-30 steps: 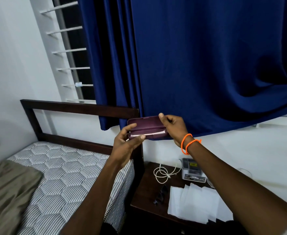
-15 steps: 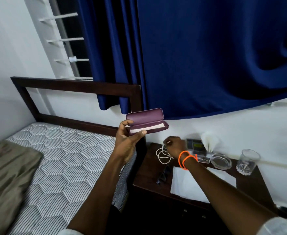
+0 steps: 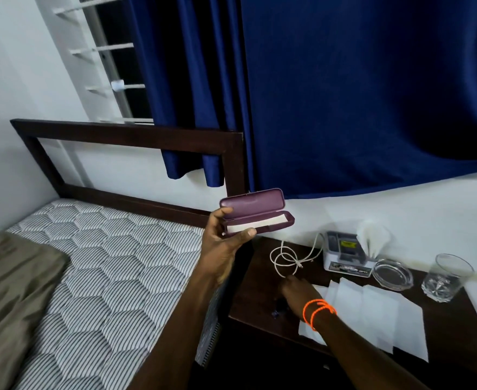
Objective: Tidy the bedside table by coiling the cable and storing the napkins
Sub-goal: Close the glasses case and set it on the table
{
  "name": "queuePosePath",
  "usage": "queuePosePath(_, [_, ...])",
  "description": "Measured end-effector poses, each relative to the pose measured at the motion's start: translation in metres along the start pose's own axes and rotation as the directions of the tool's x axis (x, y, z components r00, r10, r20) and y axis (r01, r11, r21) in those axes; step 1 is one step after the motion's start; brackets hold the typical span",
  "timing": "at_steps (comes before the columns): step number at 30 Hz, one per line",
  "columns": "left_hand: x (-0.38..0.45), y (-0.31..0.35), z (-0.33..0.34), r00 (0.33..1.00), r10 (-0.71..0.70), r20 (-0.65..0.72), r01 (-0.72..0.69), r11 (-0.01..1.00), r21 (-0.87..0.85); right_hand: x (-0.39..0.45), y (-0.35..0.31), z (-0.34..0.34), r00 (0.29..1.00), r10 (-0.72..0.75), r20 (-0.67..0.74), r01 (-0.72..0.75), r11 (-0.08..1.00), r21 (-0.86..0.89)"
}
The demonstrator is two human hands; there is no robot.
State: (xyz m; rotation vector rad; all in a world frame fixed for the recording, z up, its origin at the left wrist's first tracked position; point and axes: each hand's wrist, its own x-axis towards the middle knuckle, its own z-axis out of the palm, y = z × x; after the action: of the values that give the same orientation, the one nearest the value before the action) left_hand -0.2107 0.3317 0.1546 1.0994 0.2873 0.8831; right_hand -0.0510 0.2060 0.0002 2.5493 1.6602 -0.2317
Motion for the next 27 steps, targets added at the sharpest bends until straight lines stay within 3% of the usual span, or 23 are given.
queuePosePath(10, [0.004,-0.006,-0.007,1.000,-0.016,0.012,0.015,1.000,0.017,-0.001,0.012,-0.001,0.990,-0.135,-0.034,0.133,0.990,-0.041])
queuePosePath(27, [0.000,0.043,0.036,1.000,0.028,-0.010,-0.028,1.000,0.008,-0.075,0.068,-0.248,0.887,-0.330,-0.323,0.256,0.934,-0.251])
